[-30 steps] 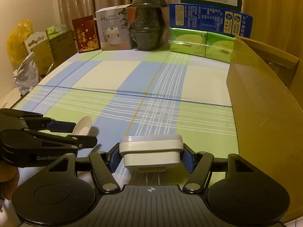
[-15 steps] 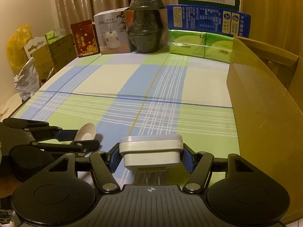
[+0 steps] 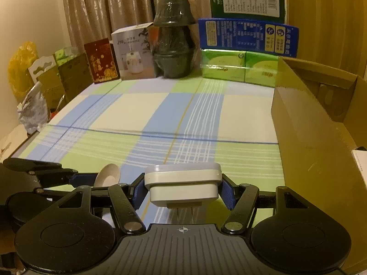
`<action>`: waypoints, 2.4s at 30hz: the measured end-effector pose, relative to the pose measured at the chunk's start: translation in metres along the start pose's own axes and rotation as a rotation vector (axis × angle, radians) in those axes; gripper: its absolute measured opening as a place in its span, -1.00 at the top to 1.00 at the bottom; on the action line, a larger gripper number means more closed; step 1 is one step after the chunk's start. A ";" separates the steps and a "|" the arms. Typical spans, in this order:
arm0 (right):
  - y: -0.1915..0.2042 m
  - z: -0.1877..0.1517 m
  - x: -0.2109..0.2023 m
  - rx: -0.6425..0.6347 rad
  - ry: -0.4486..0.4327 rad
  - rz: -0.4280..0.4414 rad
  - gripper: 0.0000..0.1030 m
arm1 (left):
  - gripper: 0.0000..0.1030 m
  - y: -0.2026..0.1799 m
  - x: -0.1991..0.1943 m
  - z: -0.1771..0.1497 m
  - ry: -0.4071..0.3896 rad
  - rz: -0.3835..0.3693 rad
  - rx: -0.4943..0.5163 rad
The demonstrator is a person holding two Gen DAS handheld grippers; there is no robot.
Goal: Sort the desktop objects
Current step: 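Lift the spoon and adapter and carry both over the cardboard box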
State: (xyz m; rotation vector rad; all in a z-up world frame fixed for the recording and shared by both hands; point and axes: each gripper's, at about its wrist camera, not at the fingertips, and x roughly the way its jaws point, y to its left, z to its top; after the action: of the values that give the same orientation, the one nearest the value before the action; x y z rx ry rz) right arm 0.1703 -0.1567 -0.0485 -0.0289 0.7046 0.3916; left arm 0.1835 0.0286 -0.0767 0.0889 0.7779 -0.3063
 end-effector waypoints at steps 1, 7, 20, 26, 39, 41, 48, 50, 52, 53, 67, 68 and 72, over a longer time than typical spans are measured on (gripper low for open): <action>0.000 0.001 -0.001 0.003 -0.006 0.000 -0.20 | 0.49 0.000 -0.001 0.001 -0.002 -0.002 -0.002; -0.001 0.007 -0.005 0.013 -0.028 0.005 -0.20 | 0.49 0.003 -0.004 0.004 -0.013 -0.031 -0.033; -0.004 0.009 -0.007 0.017 -0.039 -0.005 -0.20 | 0.49 0.007 -0.013 0.010 -0.041 -0.049 -0.079; -0.002 0.013 -0.011 0.001 -0.064 -0.014 -0.20 | 0.49 0.005 -0.020 0.015 -0.059 -0.043 -0.074; -0.008 0.012 -0.050 0.010 -0.113 -0.054 -0.20 | 0.49 0.001 -0.049 -0.001 -0.038 -0.017 -0.136; -0.012 0.009 -0.065 0.027 -0.118 -0.066 -0.20 | 0.49 -0.004 -0.058 -0.006 -0.035 -0.014 -0.159; -0.018 -0.007 -0.129 0.044 -0.150 -0.085 -0.20 | 0.49 -0.039 -0.100 -0.022 -0.051 -0.027 -0.200; -0.020 -0.010 -0.147 0.050 -0.162 -0.096 -0.20 | 0.49 -0.050 -0.112 -0.023 -0.060 -0.038 -0.207; -0.025 -0.012 -0.164 0.050 -0.173 -0.110 -0.20 | 0.49 -0.063 -0.124 -0.022 -0.070 -0.056 -0.210; -0.028 -0.012 -0.172 0.049 -0.179 -0.120 -0.20 | 0.49 -0.069 -0.130 -0.020 -0.075 -0.067 -0.211; -0.095 -0.019 -0.243 0.134 -0.170 -0.280 -0.20 | 0.49 -0.166 -0.173 0.033 -0.178 -0.227 -0.118; -0.099 -0.019 -0.247 0.141 -0.172 -0.285 -0.20 | 0.49 -0.172 -0.174 0.035 -0.178 -0.235 -0.111; -0.110 -0.020 -0.257 0.158 -0.183 -0.297 -0.20 | 0.49 -0.192 -0.175 0.046 -0.182 -0.254 -0.089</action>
State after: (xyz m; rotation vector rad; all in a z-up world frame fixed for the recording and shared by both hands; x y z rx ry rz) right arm 0.0195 -0.3498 0.0887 0.0507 0.5377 0.0522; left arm 0.0388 -0.1213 0.0849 -0.1218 0.6213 -0.5127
